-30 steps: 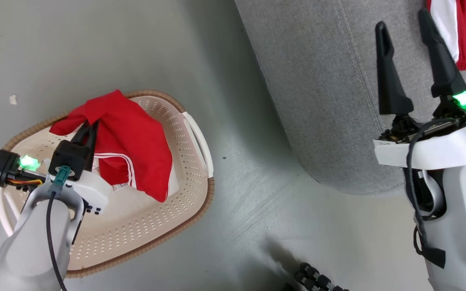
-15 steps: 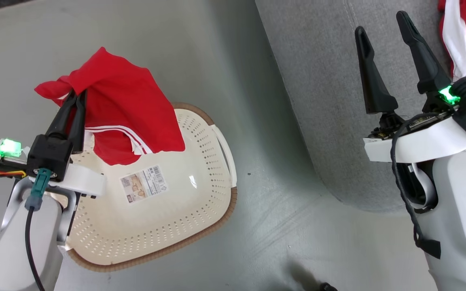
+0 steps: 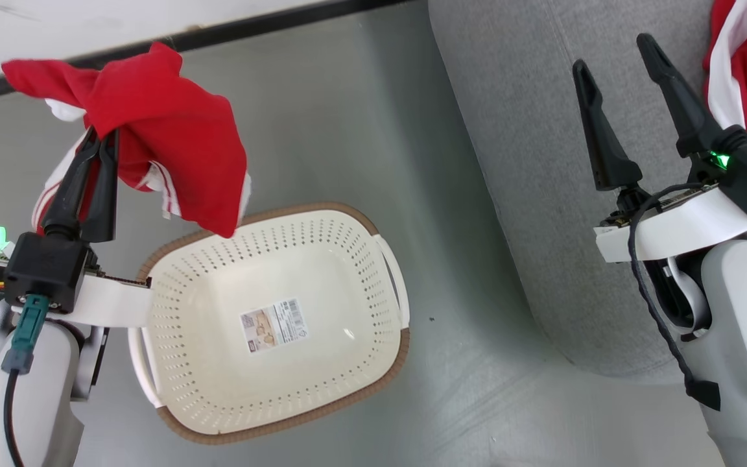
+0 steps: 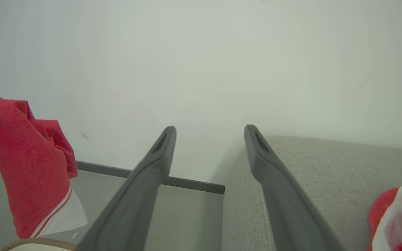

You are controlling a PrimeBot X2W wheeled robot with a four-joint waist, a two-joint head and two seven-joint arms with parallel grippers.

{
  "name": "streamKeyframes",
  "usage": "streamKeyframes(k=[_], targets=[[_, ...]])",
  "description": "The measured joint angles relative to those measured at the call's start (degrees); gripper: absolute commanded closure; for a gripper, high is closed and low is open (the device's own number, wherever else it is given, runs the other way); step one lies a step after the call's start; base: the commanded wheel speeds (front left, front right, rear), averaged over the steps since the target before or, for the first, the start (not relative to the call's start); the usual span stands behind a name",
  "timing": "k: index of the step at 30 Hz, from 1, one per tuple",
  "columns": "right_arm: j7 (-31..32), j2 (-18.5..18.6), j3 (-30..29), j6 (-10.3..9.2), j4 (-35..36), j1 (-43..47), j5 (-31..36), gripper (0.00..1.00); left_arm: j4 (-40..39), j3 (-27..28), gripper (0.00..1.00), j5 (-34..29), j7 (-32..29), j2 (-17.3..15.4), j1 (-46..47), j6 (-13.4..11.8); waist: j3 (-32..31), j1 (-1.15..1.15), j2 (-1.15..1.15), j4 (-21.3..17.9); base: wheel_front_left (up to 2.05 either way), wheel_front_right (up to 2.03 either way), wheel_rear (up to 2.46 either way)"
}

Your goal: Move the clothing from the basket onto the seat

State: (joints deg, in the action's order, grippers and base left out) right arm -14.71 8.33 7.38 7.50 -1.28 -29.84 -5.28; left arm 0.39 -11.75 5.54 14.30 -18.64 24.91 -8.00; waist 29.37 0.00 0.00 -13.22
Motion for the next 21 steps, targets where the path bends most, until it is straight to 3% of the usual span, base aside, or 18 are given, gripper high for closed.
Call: streamKeyframes(k=[13, 21], targets=[[0.0, 3.8, 7.9, 0.00, -4.1, 0.0, -0.3, 0.00, -5.5, -0.7, 1.00, 0.0, 0.2, -0.5, -1.9, 0.2, -7.4, 0.00, 0.00, 3.6, 0.00, 0.00, 0.00], [0.0, 5.7, 15.6, 0.00, -6.1, 0.0, -4.8, 0.00, -7.2, -3.3, 1.00, 0.0, 0.4, 0.0, -1.9, 2.6, -12.5, 0.00, 0.00, 5.9, 0.00, 0.00, 0.00]])
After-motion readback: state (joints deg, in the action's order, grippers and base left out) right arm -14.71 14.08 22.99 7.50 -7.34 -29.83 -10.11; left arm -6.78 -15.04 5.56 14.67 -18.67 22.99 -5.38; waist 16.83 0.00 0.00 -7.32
